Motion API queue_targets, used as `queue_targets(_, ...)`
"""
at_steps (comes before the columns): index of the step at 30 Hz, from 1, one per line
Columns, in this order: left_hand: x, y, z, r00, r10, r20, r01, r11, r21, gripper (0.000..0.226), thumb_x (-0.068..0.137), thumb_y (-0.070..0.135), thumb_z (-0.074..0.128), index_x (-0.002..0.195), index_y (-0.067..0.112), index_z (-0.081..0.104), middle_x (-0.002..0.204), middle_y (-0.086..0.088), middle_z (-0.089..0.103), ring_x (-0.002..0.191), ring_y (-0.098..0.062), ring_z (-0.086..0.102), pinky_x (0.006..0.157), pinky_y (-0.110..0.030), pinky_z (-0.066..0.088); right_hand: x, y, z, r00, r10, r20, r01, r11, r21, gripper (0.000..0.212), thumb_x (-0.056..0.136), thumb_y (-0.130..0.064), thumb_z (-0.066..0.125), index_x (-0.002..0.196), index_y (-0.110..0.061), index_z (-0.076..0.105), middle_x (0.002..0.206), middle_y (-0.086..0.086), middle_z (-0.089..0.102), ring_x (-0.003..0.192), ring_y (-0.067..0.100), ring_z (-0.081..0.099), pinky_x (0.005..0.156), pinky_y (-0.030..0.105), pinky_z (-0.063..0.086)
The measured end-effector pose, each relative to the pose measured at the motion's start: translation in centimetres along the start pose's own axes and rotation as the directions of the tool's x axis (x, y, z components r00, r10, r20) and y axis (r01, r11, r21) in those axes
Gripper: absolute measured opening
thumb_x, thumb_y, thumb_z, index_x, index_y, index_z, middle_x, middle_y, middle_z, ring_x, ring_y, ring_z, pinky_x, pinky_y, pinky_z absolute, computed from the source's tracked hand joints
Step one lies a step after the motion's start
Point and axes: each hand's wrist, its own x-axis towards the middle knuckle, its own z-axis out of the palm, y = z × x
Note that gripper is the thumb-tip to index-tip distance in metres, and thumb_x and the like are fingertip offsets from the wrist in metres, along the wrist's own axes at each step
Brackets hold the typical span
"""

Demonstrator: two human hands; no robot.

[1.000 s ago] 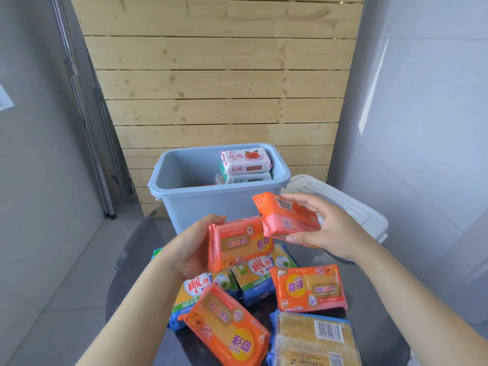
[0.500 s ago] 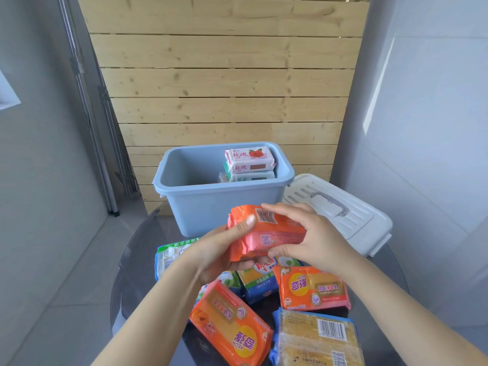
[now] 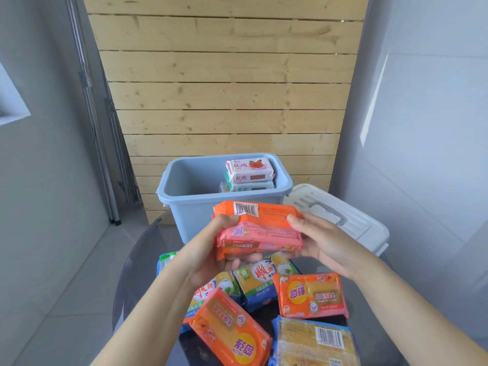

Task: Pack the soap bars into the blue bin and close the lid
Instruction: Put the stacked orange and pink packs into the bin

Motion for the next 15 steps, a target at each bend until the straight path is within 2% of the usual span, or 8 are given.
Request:
queue_targets(6, -1.0, 2.9, 0.5, 0.995, 0.099, 0.000, -0.098, 0.985, 0.143, 0.054, 0.071, 0.052, 0.059, 0.111, 0.016, 0.062, 0.103, -0.015, 0.074, 0.079, -0.031, 0.074, 0.045, -0.021, 0.049, 0.6, -1.9, 1.1, 0.986, -0.102, -0.129, 0.106, 0.994, 0.020, 0.043, 0.077, -0.049, 0.057, 0.110, -0.023, 0.066, 0.105, 0.006, 0.073, 0.097, 0.023, 0.069, 0.072, 0.032, 0.059)
queue_targets(9, -0.8, 5.1, 0.7, 0.987, 0.145, -0.066, -0.122, 0.953, 0.278, 0.053, 0.070, 0.059, 0.062, 0.107, 0.021, 0.064, 0.092, -0.011, 0.075, 0.078, -0.030, 0.073, 0.043, -0.020, 0.047, 1.4, -3.5, 1.1, 0.971, -0.138, -0.198, 0.142, 0.990, 0.003, 0.045, 0.074, -0.051, 0.059, 0.101, -0.017, 0.070, 0.093, 0.006, 0.075, 0.085, 0.023, 0.071, 0.067, 0.034, 0.060)
queue_targets(11, -0.2, 6.8, 0.8, 0.978, 0.189, -0.093, -0.144, 0.924, 0.355, 0.047, 0.076, 0.056, 0.062, 0.107, 0.021, 0.065, 0.089, -0.011, 0.075, 0.078, -0.030, 0.073, 0.043, -0.019, 0.046, 2.3, -4.9, 1.1, 0.958, -0.161, -0.237, 0.154, 0.987, -0.048, 0.040, 0.079, -0.050, 0.057, 0.094, -0.015, 0.071, 0.082, 0.005, 0.074, 0.074, 0.021, 0.070, 0.066, 0.036, 0.060)
queue_targets(13, 0.7, 8.8, 0.7, 0.959, 0.253, -0.128, -0.183, 0.897, 0.403, 0.041, 0.078, 0.055, 0.062, 0.102, 0.022, 0.068, 0.086, -0.010, 0.076, 0.078, -0.030, 0.073, 0.044, -0.019, 0.047, 3.7, -6.5, 0.8, 0.945, -0.168, -0.280, 0.147, 0.985, -0.095, 0.038, 0.086, -0.048, 0.054, 0.092, -0.014, 0.070, 0.081, 0.008, 0.074, 0.071, 0.024, 0.070, 0.067, 0.037, 0.061)
queue_targets(15, 1.9, 10.8, 0.5, 0.930, 0.296, -0.220, -0.180, 0.884, 0.431, 0.048, 0.071, 0.061, 0.065, 0.096, 0.021, 0.069, 0.080, -0.005, 0.075, 0.072, -0.025, 0.073, 0.050, -0.022, 0.052, 5.3, -8.0, 0.7, 0.934, -0.168, -0.316, 0.136, 0.983, -0.120, 0.040, 0.088, -0.050, 0.051, 0.093, -0.015, 0.070, 0.086, 0.010, 0.075, 0.072, 0.029, 0.071, 0.070, 0.037, 0.060)
